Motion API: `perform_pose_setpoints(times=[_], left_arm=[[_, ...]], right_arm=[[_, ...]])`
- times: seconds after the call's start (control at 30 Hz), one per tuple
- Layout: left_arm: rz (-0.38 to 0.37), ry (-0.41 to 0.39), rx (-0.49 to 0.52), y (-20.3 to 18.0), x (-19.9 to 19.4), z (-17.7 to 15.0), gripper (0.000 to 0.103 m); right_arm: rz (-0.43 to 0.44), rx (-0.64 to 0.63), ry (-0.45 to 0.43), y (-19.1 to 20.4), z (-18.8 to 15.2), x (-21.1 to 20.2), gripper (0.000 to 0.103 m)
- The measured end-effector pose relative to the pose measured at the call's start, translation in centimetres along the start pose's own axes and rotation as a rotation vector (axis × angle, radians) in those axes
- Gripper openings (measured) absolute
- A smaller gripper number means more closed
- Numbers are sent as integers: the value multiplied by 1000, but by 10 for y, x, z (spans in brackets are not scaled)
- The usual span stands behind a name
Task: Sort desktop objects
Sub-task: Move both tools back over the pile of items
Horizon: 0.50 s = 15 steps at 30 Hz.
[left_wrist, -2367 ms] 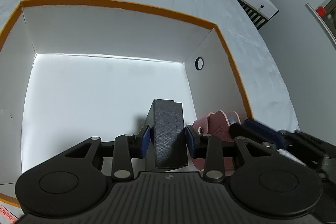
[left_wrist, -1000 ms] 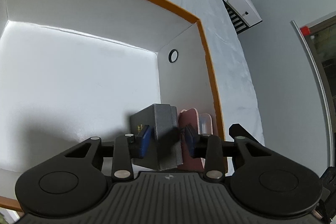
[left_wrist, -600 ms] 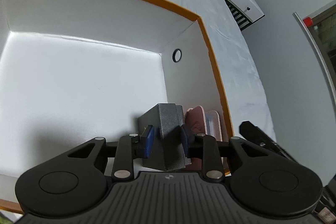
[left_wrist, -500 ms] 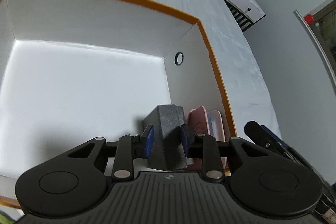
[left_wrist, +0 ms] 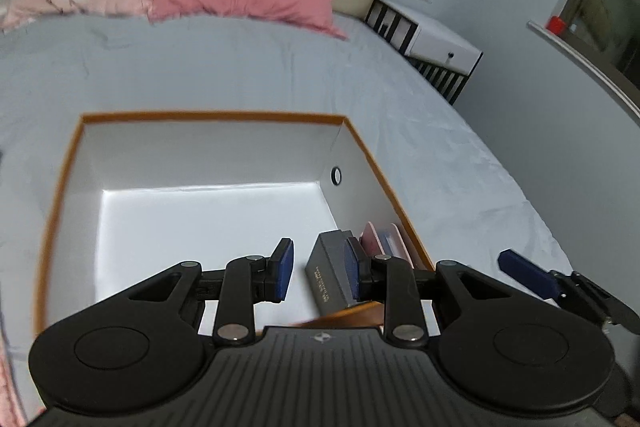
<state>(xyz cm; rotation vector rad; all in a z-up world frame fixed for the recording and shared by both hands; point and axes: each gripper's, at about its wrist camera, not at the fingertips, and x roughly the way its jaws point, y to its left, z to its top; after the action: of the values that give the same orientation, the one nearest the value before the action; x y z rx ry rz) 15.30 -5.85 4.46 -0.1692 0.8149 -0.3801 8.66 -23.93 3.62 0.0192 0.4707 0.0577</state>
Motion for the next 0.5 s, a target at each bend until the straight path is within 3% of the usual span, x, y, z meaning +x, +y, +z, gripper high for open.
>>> perform_pose_setpoints(times=[0.13,0.3,0.5], left_arm=[[-7,-29,35,9,-34,-13,31],[58,13,36,32,-62,-36,31],[148,80,-132,84,-83,-61,31]], right_arm=[[60,-54,-3,23,-9,-13,57],[177,-25,54,46,-18,-19,57],[259,-57,137,78,-34,-20,50]])
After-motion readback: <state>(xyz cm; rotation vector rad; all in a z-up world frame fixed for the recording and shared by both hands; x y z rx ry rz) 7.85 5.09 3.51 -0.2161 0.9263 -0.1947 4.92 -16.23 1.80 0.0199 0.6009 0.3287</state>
